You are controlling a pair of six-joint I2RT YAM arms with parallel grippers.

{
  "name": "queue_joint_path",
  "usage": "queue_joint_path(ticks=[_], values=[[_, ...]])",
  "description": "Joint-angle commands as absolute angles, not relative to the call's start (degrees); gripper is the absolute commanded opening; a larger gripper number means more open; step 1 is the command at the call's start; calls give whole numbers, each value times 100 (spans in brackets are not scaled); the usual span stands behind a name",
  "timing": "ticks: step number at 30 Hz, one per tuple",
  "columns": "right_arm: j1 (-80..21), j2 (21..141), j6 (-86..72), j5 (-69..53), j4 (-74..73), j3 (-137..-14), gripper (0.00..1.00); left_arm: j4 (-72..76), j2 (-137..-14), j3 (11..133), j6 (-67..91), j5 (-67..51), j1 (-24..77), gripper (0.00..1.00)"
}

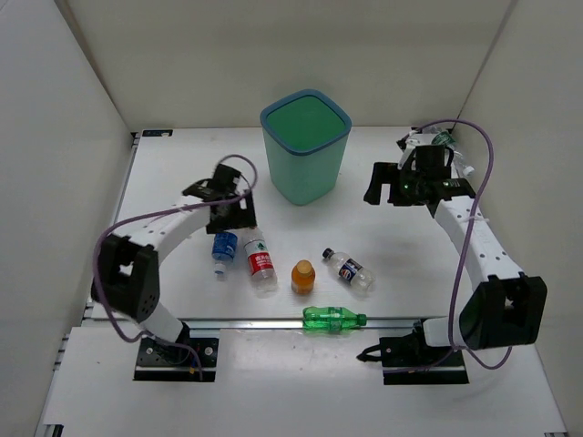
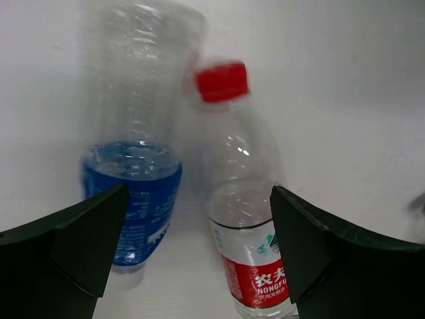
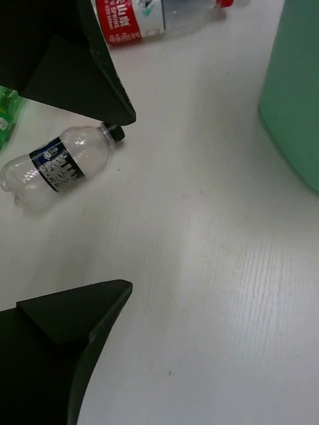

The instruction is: Put the plastic bottles in the bin

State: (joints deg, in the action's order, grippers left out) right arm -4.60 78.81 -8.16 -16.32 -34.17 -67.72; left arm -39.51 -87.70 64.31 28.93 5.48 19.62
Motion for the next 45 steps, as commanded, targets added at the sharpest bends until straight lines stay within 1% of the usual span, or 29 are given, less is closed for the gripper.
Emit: queue_joint_path(ticks=[1, 5, 7, 10, 12, 15, 18, 19, 20, 21, 22, 23, 24, 26, 28, 29, 31, 34, 36, 38, 39, 41, 45], values=[[-774, 7409, -624, -1195, -3399, -6609, 99, -3551, -9184, 6240, 2329, 457, 2584, 98], [-694, 7585, -563, -1423, -3884, -6654, 99, -3376, -9474, 6328, 2268, 361, 2540, 98], [-747, 7594, -563, -1267, -3946, -6601, 99, -3305, -9553, 6337, 2233, 256, 2540, 99], [-809, 7497, -607, -1002, -3877, -6478, 99, -3261, -9641, 6354, 2302, 325, 2505, 98], [-730, 7383, -677, -1185, -3718, -6338, 99, -3313, -9720, 6293, 2381, 483, 2497, 99], [-642, 7146, -694, -1222, -3481, -6170, 99, -3095, -9660, 6109, 2382, 274, 2391, 99], [-606, 7163, -756, -1213, -3463, -6196, 99, -3093, -9711, 6169, 2373, 80, 2469, 98], [-580, 7189, -730, -1195, -3472, -6222, 99, -3129, -9764, 6187, 2382, 123, 2522, 94], [-597, 7216, -703, -1169, -3498, -6231, 99, -3138, -9799, 6187, 2356, 149, 2644, 86], [-624, 7251, -677, -1082, -3533, -6214, 99, -3172, -9843, 6205, 2329, 167, 2672, 81], [-668, 7312, -642, -968, -3568, -6283, 99, -3216, -9844, 6214, 2364, 150, 2724, 68], [-729, 7365, -624, -915, -3621, -6319, 100, -3243, -9896, 6283, 2425, 71, 2751, 58], [-764, 7426, -598, -862, -3638, -6380, 99, -3313, -9905, 6354, 2452, 9, 2742, 53], [-773, 7489, -589, -817, -3709, -6460, 99, -3375, -9774, 6512, 2513, 26, 2751, 39], [-739, 7594, -580, -939, -3727, -6469, 99, -3523, -9590, 6906, 2505, 113, 2742, 35], [-730, 7585, -554, -1010, -3692, -6460, 99, -3664, -9432, 7204, 2453, 288, 2803, 31], [-747, 7585, -458, -1072, -3683, -6390, 99, -3866, -9238, 7801, 2382, 623, 2909, 28], [-843, 7559, -300, -1098, -3604, -6197, 100, -4034, -9001, 8873, 2189, 1071, 2935, 29], [-949, 7568, -98, -1299, -3586, -6039, 99, -3850, -8921, 9420, 2040, 1265, 2918, 31], [-1098, 7593, 217, -1397, -3428, -5907, 100, -3369, -9008, 10043, 1812, 1274, 2971, 34], [-1194, 7611, 272, -1467, -3419, -5837, 99, -3123, -9200, 10202, 1697, 1292, 3014, 35], [-1414, 7777, 535, -1503, -3436, -5871, 99, -2884, -9596, 11044, 1591, 1301, 3076, 36], [-1871, 8077, 545, -1292, -3524, -5968, 98, -2506, -10798, 12652, 1547, 1380, 3111, 40]])
